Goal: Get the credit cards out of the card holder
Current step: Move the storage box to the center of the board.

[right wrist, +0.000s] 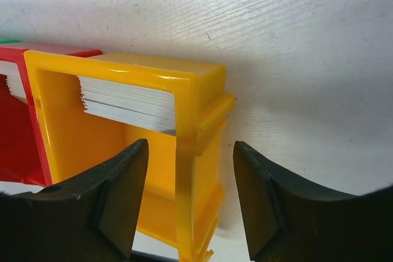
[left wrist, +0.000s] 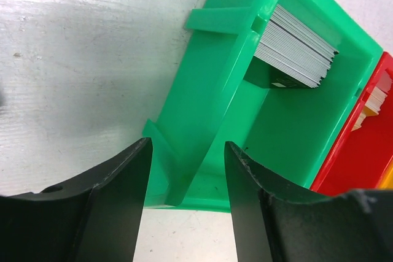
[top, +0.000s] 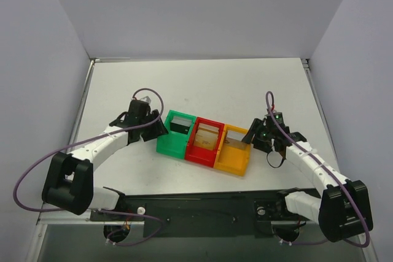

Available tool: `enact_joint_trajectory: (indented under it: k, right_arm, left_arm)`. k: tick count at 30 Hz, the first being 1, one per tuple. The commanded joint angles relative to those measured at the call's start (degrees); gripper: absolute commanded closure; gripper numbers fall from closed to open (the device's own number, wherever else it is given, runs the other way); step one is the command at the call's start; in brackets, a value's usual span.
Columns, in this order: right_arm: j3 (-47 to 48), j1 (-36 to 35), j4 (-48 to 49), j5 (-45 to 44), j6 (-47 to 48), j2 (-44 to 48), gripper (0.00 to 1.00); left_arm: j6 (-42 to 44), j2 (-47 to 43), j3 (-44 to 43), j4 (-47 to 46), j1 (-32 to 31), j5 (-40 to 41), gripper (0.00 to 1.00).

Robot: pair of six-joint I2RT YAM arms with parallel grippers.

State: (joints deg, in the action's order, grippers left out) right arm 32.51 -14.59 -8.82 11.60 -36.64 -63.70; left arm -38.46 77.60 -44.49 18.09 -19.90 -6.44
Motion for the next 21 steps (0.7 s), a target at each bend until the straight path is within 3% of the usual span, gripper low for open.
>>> enact_joint_trajectory:
  k: [1, 11, 21]
  right_arm:
    - [-0.43, 0.88, 1.52, 0.71, -0.36, -0.81, 0.48]
    - [1.06, 2.64, 2.14, 0.8, 0.43, -2.74, 0.66]
    - [2.82, 2.72, 2.67, 0.62, 0.43, -4.33, 0.79]
  left_arm:
    - [0.05, 1.06, -2.0, -3.06, -0.93, 0.28, 0.4]
    - [-0.92, 3.34, -3.76, -3.76, -2.42, 1.43, 0.46]
    - [-1.01, 4.13, -4.81, -4.9, -2.51, 1.69, 0.62]
